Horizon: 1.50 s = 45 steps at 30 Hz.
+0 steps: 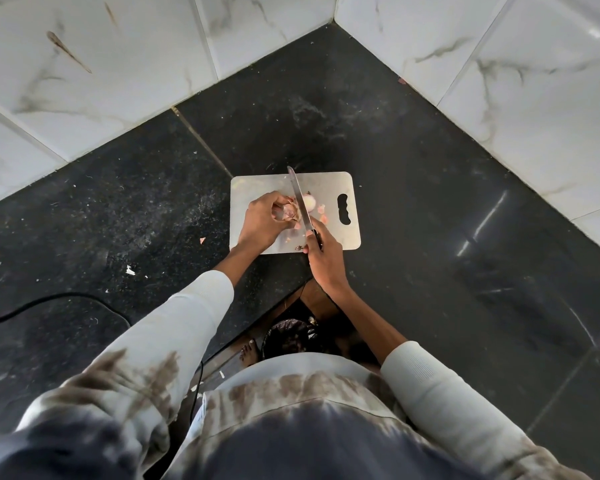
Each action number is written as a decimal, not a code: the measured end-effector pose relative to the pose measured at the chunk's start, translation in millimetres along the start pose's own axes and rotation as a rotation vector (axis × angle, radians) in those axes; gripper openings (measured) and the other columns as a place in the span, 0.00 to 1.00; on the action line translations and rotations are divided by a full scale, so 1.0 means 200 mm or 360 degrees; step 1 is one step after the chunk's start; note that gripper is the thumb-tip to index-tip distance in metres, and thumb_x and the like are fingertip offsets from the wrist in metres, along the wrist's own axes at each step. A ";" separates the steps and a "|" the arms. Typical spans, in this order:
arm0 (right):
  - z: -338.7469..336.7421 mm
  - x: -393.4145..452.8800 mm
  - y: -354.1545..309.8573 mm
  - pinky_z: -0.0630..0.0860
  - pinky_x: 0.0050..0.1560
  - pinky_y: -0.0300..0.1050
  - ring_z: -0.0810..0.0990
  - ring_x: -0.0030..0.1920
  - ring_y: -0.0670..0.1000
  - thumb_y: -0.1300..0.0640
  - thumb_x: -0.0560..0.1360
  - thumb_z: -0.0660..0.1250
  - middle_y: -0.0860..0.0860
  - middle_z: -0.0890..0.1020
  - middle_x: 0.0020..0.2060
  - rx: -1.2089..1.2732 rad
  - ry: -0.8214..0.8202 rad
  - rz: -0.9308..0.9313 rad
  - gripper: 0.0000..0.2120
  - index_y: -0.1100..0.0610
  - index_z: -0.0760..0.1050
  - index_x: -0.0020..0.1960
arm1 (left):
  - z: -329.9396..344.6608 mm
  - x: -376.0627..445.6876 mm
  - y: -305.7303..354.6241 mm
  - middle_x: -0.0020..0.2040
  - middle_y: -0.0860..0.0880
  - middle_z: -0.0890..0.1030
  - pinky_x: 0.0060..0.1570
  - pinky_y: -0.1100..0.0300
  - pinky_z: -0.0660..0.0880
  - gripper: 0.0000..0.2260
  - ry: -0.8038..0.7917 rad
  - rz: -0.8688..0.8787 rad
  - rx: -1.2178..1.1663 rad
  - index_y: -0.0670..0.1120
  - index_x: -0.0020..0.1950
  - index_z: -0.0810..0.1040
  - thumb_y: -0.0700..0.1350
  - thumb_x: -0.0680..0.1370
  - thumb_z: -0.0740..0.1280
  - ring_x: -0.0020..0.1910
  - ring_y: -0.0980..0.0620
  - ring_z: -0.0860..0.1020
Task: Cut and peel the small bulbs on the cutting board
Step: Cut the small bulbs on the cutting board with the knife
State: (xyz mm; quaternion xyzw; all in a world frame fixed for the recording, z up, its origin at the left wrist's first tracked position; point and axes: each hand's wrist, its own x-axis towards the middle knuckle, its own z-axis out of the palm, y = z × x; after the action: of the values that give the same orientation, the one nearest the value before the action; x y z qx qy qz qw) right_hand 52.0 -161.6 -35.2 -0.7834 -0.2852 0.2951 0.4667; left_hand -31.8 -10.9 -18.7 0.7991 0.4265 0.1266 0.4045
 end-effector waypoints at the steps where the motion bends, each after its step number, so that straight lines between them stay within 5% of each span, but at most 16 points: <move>1: 0.00 -0.01 0.00 0.72 0.38 0.29 0.81 0.35 0.37 0.57 0.87 0.58 0.44 0.82 0.38 0.0007 -0.0009 0.0000 0.19 0.50 0.71 0.77 | 0.00 0.00 -0.01 0.56 0.50 0.86 0.57 0.56 0.83 0.21 0.0001 0.0006 -0.0023 0.47 0.59 0.83 0.44 0.69 0.85 0.53 0.51 0.84; 8: 0.01 -0.03 -0.01 0.71 0.36 0.39 0.79 0.31 0.38 0.59 0.86 0.56 0.49 0.82 0.36 0.0015 -0.0022 0.0019 0.17 0.46 0.70 0.72 | 0.02 -0.03 -0.04 0.56 0.49 0.88 0.61 0.51 0.84 0.21 -0.0022 0.0083 -0.0049 0.45 0.61 0.86 0.44 0.70 0.85 0.54 0.51 0.86; 12: 0.01 -0.02 -0.02 0.73 0.38 0.38 0.81 0.34 0.38 0.59 0.86 0.57 0.48 0.83 0.37 0.0024 -0.0011 0.0039 0.16 0.47 0.70 0.72 | 0.02 -0.03 -0.03 0.59 0.49 0.88 0.63 0.56 0.81 0.23 0.0008 0.0061 -0.0034 0.46 0.64 0.84 0.43 0.70 0.84 0.57 0.52 0.84; 18: 0.01 -0.01 -0.03 0.77 0.36 0.51 0.78 0.33 0.54 0.59 0.86 0.58 0.57 0.81 0.37 -0.0045 -0.0053 0.0013 0.18 0.50 0.67 0.75 | 0.00 0.03 -0.04 0.56 0.50 0.87 0.60 0.56 0.82 0.18 0.0055 0.0015 -0.0011 0.48 0.58 0.83 0.45 0.72 0.84 0.55 0.52 0.84; 26: 0.01 -0.03 -0.04 0.77 0.34 0.56 0.76 0.31 0.59 0.59 0.87 0.57 0.63 0.81 0.38 -0.0057 -0.0050 0.0026 0.18 0.49 0.64 0.76 | 0.02 0.07 -0.07 0.55 0.52 0.87 0.58 0.56 0.83 0.13 0.0067 -0.0020 -0.0082 0.49 0.56 0.84 0.46 0.73 0.82 0.54 0.53 0.84; 33: 0.00 -0.01 -0.04 0.75 0.29 0.45 0.79 0.29 0.55 0.60 0.87 0.58 0.56 0.81 0.34 -0.0192 -0.0057 -0.0017 0.17 0.50 0.65 0.74 | 0.04 0.08 -0.08 0.54 0.52 0.86 0.55 0.63 0.80 0.12 0.0057 -0.0028 -0.0114 0.49 0.54 0.84 0.44 0.74 0.82 0.54 0.53 0.84; 45: 0.03 0.00 -0.07 0.62 0.28 0.39 0.69 0.26 0.44 0.61 0.86 0.58 0.39 0.71 0.30 -0.0359 -0.0075 -0.0060 0.15 0.52 0.66 0.71 | 0.03 0.10 -0.13 0.49 0.53 0.87 0.55 0.56 0.83 0.13 0.0023 -0.0006 -0.0127 0.49 0.50 0.84 0.46 0.71 0.84 0.51 0.53 0.85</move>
State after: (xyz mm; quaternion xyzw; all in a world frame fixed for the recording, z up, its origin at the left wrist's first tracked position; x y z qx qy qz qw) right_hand 45.6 -153.5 -25.2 -0.8184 -0.3420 0.2707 0.3742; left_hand -30.8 10.0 -45.8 0.7806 0.4254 0.1485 0.4331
